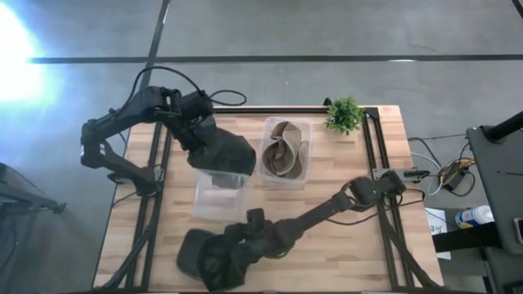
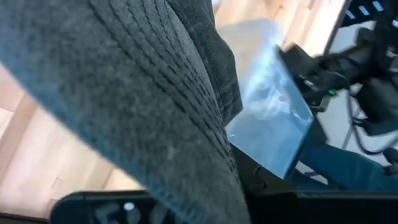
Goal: Pick & Place hat
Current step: Put the right black cap into the left transparent bin, then put the black cap into the left transparent bin
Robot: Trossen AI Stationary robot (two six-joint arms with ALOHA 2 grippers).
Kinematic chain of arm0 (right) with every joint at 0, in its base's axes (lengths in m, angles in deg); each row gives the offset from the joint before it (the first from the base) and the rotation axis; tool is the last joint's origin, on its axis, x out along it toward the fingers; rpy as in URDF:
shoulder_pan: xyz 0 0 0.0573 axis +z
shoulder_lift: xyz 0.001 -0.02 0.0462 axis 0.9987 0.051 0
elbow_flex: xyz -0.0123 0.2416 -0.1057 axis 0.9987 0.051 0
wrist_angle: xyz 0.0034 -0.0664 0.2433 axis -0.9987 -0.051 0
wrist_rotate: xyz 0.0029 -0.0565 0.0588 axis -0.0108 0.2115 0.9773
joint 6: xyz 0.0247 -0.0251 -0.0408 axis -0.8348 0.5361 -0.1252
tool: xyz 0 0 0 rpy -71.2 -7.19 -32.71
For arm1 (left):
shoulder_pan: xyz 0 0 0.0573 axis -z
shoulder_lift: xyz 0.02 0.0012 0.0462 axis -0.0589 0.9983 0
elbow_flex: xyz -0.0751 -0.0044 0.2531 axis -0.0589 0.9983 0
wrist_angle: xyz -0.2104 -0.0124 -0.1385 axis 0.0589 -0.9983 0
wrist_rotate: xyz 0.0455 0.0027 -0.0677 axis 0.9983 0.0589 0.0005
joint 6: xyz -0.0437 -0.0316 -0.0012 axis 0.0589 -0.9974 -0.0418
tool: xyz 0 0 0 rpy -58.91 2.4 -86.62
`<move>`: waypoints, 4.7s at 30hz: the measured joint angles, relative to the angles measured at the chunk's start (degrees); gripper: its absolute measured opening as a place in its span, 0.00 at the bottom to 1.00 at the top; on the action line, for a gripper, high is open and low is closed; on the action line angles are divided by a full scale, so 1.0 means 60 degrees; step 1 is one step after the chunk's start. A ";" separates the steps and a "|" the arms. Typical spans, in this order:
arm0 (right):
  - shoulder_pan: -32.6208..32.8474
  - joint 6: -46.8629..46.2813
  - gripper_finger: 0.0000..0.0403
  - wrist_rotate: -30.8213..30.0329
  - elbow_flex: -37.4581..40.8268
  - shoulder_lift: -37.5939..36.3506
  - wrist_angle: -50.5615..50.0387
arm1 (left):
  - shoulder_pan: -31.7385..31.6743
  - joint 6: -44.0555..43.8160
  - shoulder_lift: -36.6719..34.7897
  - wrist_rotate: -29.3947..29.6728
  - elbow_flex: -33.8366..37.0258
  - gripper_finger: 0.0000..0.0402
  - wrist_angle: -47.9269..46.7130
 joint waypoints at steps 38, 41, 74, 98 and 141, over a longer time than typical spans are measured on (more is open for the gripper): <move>-0.0334 0.1427 0.42 0.1240 0.1055 -0.0233 -0.2505 | 0.4319 -0.3721 -0.0101 0.1386 0.3309 0.03 0.3802; -0.0345 0.1394 0.42 0.1595 0.1168 -0.0236 -0.2982 | 0.4431 -0.3887 -0.0097 0.1830 0.3473 0.03 0.3858; 0.0836 0.0830 0.42 0.1359 0.1306 -0.1213 -0.7190 | 0.1983 -0.3866 -0.0106 0.3783 0.5796 0.04 0.5512; 0.0834 0.2392 0.42 0.1073 0.1313 -0.1632 -0.7149 | 0.2608 -0.2747 -0.1046 0.4497 0.3095 0.45 0.4526; 0.0290 0.6507 0.42 0.2295 0.1313 -0.1679 -0.3818 | 0.9102 -0.3048 -0.1142 0.4216 0.9256 0.45 0.8112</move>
